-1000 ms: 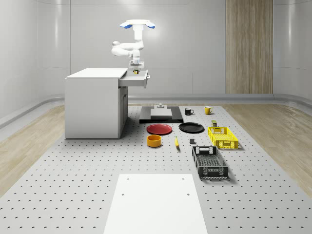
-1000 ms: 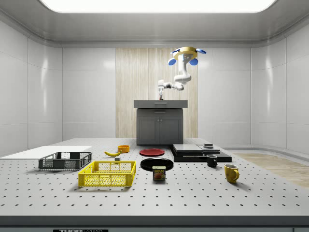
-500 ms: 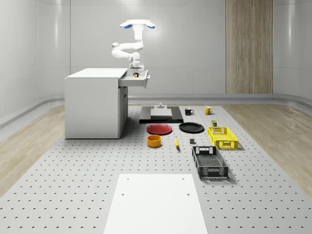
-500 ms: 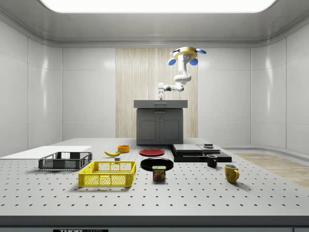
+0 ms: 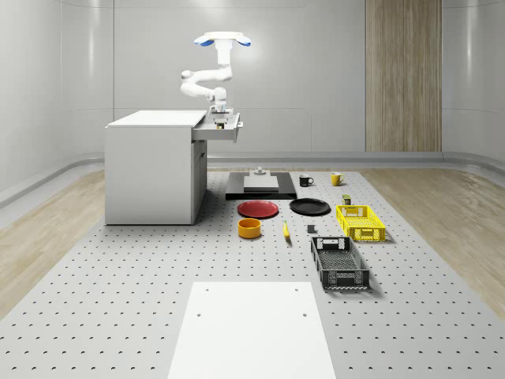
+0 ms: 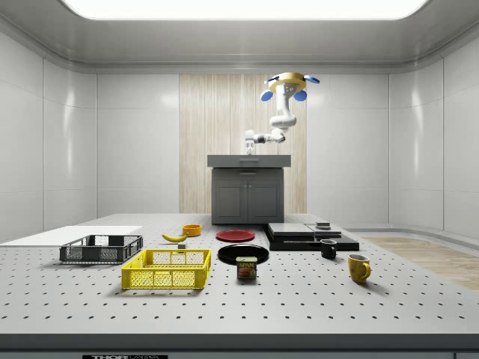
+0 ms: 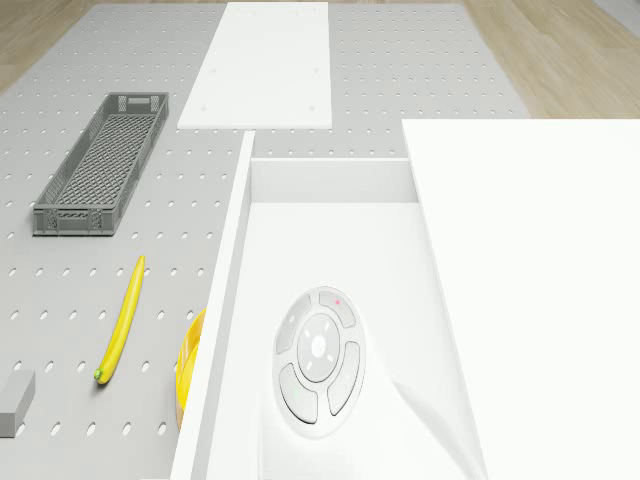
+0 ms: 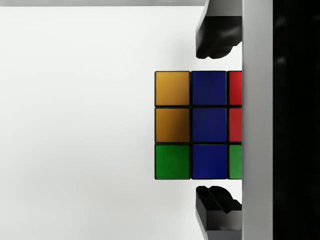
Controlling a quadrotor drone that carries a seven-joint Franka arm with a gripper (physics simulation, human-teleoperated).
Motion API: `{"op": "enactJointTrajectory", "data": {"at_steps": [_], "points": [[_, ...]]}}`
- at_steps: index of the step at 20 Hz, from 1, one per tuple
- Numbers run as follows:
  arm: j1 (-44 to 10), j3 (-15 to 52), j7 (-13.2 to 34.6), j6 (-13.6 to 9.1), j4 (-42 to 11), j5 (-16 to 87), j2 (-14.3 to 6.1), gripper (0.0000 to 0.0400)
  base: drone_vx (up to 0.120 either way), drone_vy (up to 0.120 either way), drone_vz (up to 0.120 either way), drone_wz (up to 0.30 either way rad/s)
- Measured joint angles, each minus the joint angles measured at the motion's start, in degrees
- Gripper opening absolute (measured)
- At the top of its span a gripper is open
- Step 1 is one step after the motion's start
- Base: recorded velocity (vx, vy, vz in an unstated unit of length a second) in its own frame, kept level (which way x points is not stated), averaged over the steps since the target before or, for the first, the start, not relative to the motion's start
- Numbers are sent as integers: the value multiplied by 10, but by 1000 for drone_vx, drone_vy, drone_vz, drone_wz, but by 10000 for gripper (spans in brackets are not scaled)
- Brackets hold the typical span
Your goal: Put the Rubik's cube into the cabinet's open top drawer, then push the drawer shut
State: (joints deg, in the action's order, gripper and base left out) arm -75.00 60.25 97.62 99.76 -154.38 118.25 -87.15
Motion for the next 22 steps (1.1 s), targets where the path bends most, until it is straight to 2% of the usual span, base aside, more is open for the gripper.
{"op": "enactJointTrajectory", "data": {"at_steps": [4, 13, 22], "points": [[8, 18, -2, -13, -11, -15, 1, 393, 0, 0, 70, 0], [17, 34, -5, -27, -20, -27, 6, 399, -120, 120, 120, 0], [20, 35, -7, -33, -21, -26, 11, 400, 0, 120, 0, 0]]}}
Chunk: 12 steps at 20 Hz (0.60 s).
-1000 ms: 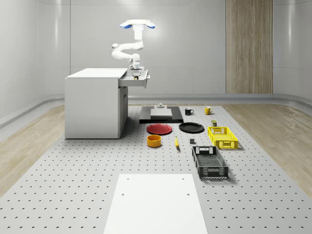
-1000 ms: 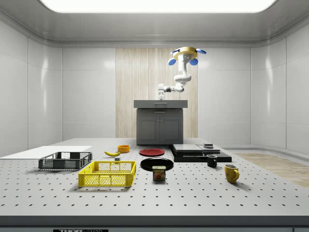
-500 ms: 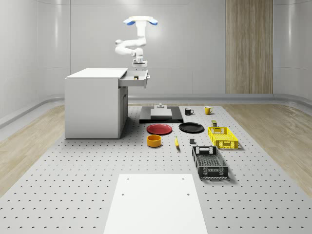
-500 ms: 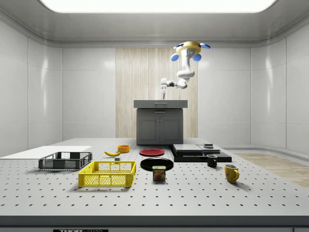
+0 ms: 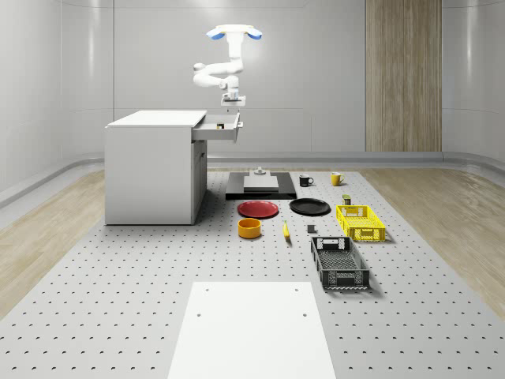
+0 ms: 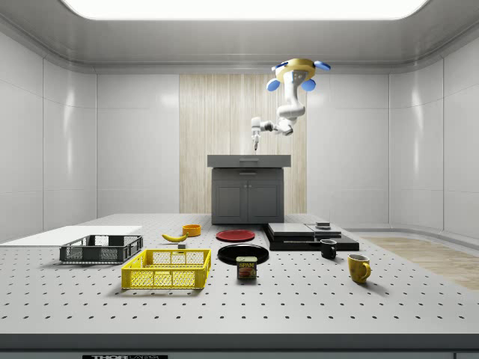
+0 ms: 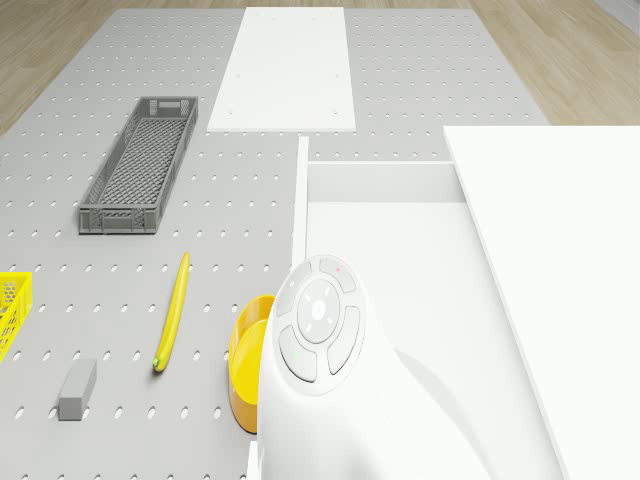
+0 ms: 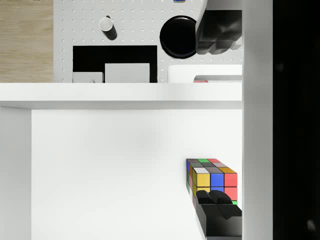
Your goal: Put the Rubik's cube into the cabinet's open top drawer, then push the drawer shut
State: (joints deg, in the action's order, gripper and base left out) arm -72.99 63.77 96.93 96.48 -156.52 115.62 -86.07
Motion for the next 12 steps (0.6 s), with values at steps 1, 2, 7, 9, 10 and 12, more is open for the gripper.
{"op": "enactJointTrajectory", "data": {"at_steps": [1, 2, 7, 9, 10, 12], "points": [[0, 0, 0, -1, 0, 0, 1, 400, 0, 120, 0, 0], [1, 0, 0, -1, 0, 0, 1, 400, 0, 120, 0, 0], [2, 0, -1, -4, 0, 1, 4, 400, 0, 120, 0, 0], [3, 0, -2, -5, -1, 2, 5, 400, 0, 120, 0, 0], [3, 0, -2, -5, -1, 2, 5, 400, 0, 120, 0, 0], [3, 0, -2, -6, -1, 3, 6, 400, 0, 120, 0, 0]]}}
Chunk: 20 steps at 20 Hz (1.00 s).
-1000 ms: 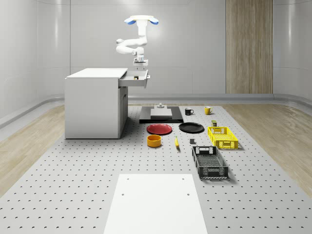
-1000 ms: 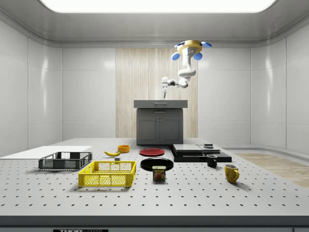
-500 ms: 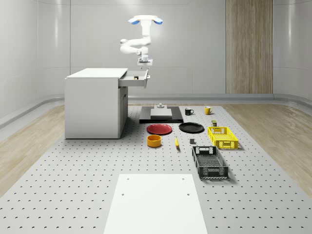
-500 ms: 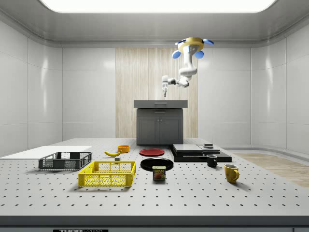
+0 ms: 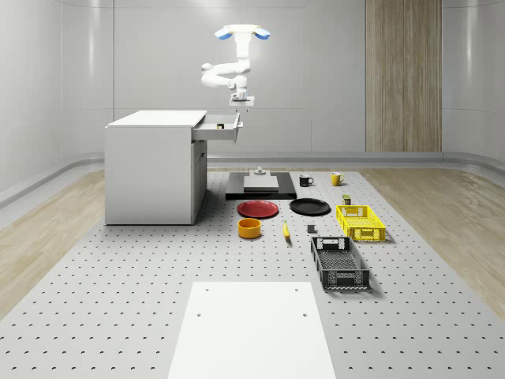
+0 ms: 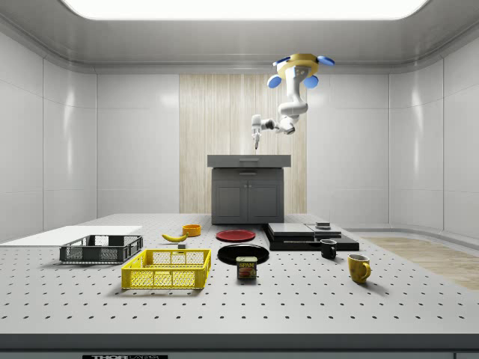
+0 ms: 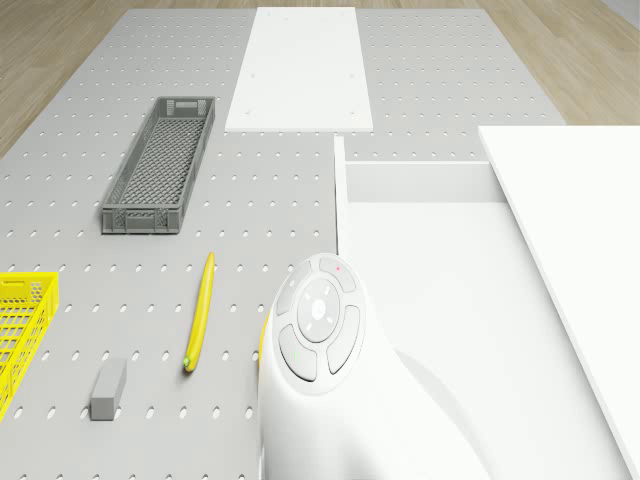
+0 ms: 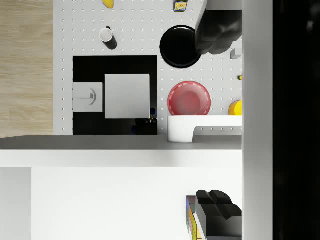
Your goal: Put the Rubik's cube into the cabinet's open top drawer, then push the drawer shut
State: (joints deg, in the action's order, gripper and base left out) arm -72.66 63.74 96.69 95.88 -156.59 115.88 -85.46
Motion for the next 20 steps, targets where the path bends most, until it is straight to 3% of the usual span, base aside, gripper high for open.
{"op": "enactJointTrajectory", "data": {"at_steps": [10, 11, 14, 16, 17, 18, 20], "points": [[1, 1, -1, -9, 0, 6, 0, 400, 0, 120, 0, 0], [-22, 10, 22, -48, -6, 31, -26, 400, 0, 120, 0, 0], [-204, 26, 215, -267, 17, 44, -71, 400, 0, 120, 0, 0], [-328, 12, 306, -404, 68, 14, -69, 400, 0, 80, -60, 0], [-389, 2, 338, -458, 96, -2, -64, 400, 0, 0, -120, 0], [-441, -8, 364, -503, 124, -18, -58, 400, 0, 0, -120, 0], [-523, -25, 403, -571, 173, -46, -44, 400, 0, 0, -120, 0]]}}
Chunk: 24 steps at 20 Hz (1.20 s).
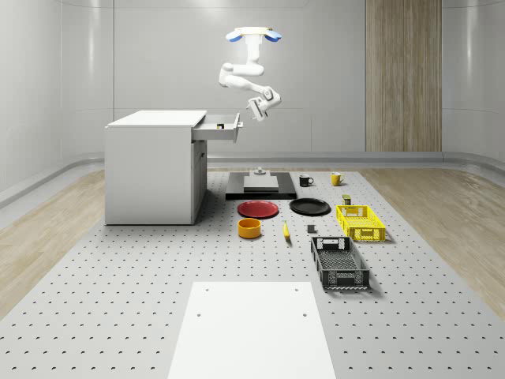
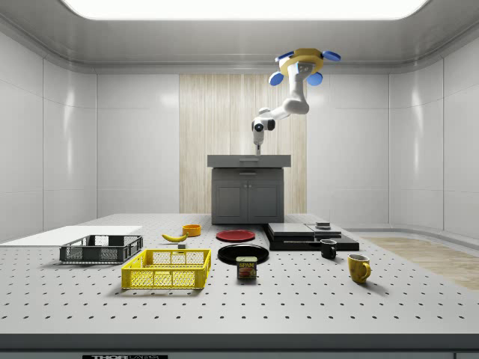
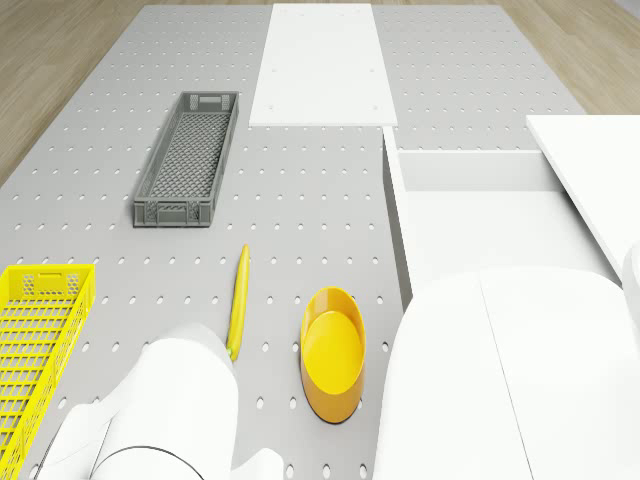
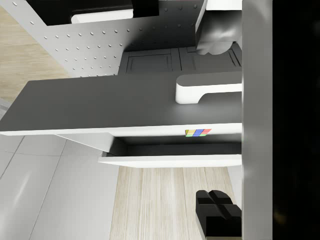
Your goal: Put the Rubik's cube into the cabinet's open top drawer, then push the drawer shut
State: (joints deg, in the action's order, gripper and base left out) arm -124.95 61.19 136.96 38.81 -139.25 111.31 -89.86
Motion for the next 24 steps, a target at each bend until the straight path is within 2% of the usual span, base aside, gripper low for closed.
{"op": "enactJointTrajectory", "data": {"at_steps": [2, 4, 8, 13, 24], "points": [[-57, -13, 26, -45, 40, -23, 11, 400, 0, 0, -120, 0], [-96, -23, 43, -75, 70, -40, 19, 400, 0, 0, -120, 0], [-143, -37, 63, -106, 108, -64, 26, 400, 0, -30, -120, 0], [-171, -46, 74, -119, 130, -80, 27, 400, 0, -120, -120, 0], [-193, -56, 83, -116, 143, -99, 17, 400, 0, -113, -4, 0]]}}
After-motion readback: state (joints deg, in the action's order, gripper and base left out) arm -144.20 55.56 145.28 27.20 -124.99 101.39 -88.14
